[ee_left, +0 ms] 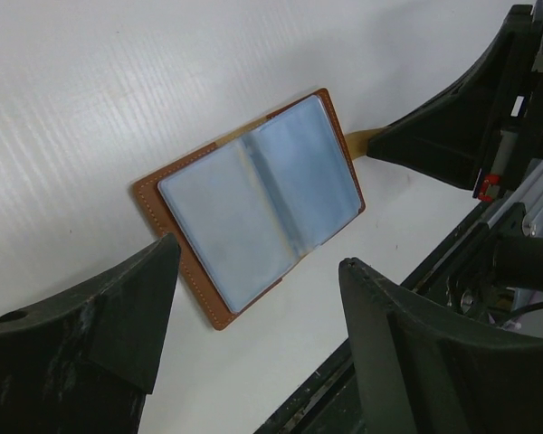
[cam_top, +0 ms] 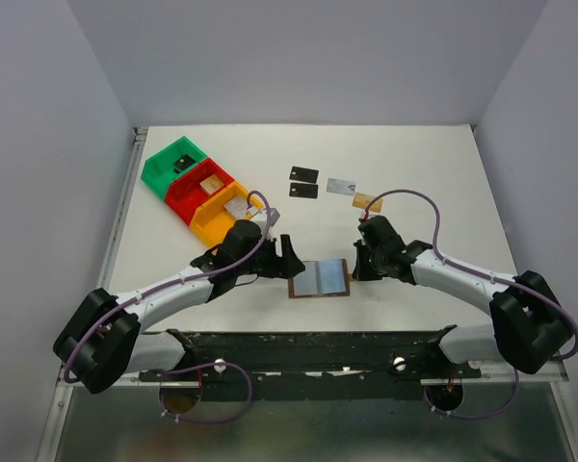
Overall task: Take the credit cards out of the card holder
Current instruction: Remove the credit card from the card holder.
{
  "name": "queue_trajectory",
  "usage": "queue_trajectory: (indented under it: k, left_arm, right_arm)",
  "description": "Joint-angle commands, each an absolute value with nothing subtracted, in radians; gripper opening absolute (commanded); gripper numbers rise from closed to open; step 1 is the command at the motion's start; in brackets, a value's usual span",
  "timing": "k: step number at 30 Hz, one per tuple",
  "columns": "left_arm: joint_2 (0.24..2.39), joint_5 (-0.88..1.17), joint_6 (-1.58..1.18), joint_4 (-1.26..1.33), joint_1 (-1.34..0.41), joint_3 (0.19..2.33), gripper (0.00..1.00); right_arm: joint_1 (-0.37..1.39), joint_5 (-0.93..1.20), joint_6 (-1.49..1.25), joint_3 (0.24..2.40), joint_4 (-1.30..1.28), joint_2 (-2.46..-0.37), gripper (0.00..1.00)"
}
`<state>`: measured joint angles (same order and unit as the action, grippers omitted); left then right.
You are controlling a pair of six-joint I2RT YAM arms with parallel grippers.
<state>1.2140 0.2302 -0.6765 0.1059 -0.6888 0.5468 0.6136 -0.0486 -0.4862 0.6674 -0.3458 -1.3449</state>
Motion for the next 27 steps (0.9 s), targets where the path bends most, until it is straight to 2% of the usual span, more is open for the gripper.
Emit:
queue_trajectory:
  k: [1,11,27]
  left_arm:
    - [1.27,0.327,-0.617,0.112,-0.707,0.587,0.83]
    - [1.402,0.341,-0.598,0.072,-0.733,0.65,0.84]
    - [1.45,0.264,-0.623,0.028,-0.738,0.655,0.84]
  right_arm:
    - [0.617,0.021,-0.488,0.646,-0.347,-1.295,0.0]
    - [0.617,0.046,-0.499,0.615,-0.341,-1.287,0.0]
    - [0.617,0.054,-0.488,0.611,-0.33,-1.305,0.0]
